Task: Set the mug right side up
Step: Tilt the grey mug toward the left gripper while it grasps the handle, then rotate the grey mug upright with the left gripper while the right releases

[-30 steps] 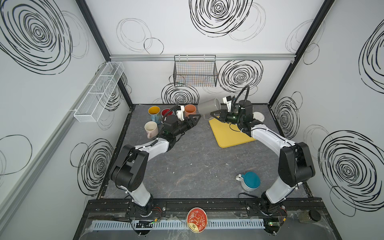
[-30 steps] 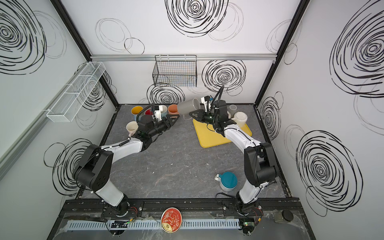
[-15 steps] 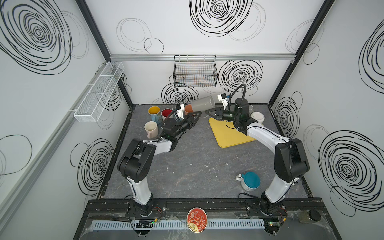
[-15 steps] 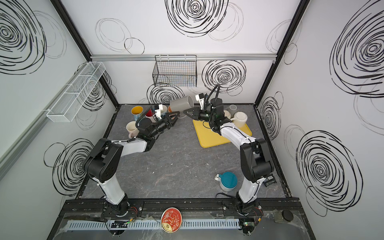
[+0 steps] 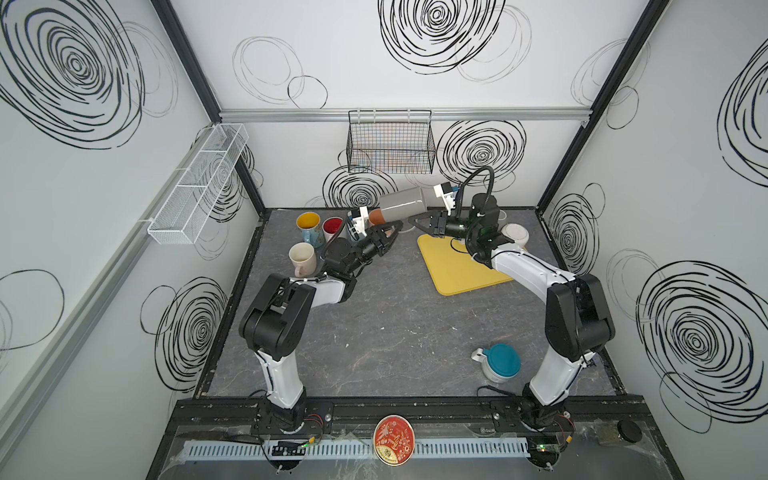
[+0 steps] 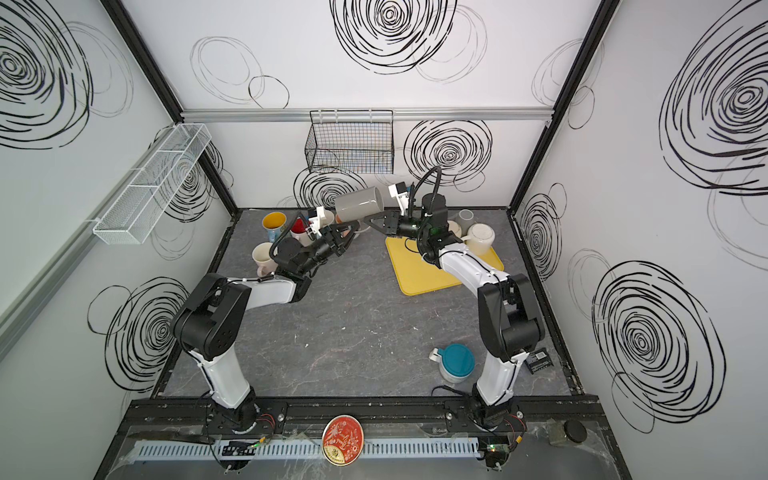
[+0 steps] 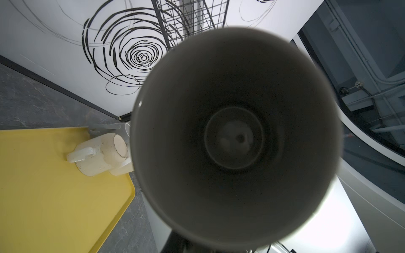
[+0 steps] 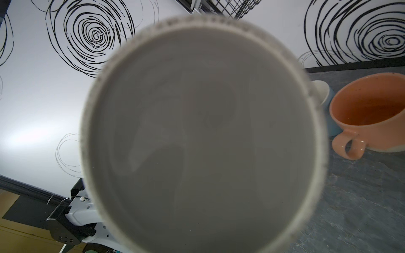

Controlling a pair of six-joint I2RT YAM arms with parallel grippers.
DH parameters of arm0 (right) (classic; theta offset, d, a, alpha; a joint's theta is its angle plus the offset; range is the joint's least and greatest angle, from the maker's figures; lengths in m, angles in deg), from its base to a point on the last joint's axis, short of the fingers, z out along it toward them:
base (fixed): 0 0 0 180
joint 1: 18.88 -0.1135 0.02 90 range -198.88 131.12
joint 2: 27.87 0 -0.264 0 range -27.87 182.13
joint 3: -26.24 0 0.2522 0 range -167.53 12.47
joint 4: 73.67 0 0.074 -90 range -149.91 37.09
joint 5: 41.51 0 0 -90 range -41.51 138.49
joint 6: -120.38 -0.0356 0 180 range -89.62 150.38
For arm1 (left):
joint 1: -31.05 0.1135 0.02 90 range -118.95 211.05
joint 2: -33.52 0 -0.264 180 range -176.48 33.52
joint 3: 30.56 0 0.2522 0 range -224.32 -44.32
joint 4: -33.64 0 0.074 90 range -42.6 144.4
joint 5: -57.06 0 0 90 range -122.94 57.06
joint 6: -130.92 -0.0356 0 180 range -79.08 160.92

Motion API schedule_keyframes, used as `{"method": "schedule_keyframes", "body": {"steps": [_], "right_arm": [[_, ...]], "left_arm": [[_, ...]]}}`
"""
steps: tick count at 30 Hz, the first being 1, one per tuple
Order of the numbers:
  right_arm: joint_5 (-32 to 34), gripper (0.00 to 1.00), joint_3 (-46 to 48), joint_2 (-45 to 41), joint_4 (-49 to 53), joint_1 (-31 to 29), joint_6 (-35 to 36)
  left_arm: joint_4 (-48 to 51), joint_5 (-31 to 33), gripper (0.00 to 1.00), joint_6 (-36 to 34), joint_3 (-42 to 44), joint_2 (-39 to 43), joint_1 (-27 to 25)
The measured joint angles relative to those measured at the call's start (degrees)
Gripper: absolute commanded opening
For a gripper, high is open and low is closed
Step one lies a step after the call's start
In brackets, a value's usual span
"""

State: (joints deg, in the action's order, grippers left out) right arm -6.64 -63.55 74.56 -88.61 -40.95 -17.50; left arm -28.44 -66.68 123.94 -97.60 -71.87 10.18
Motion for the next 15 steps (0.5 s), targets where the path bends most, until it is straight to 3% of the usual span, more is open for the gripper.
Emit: {"method": "schedule_keyframes", "body": {"steps": [4, 10, 15], "right_arm": [[-0.3, 0.05, -0.9, 0.6, 0.3, 0.0, -0.1], [0.5, 0.42, -3.8, 1.7, 5.4, 0.0, 2.2], [2.4, 0.5, -5.2, 2.2, 11.0, -0.1, 4.8]], "left_arm": [[-0.1, -0.1, 0.0, 0.2, -0.3, 0.0, 0.2], [-0.2, -0.2, 0.0, 0.3, -0.3, 0.0, 0.5], [1.7, -0.1, 0.0, -0.7, 1.0, 0.6, 1.1]]}}
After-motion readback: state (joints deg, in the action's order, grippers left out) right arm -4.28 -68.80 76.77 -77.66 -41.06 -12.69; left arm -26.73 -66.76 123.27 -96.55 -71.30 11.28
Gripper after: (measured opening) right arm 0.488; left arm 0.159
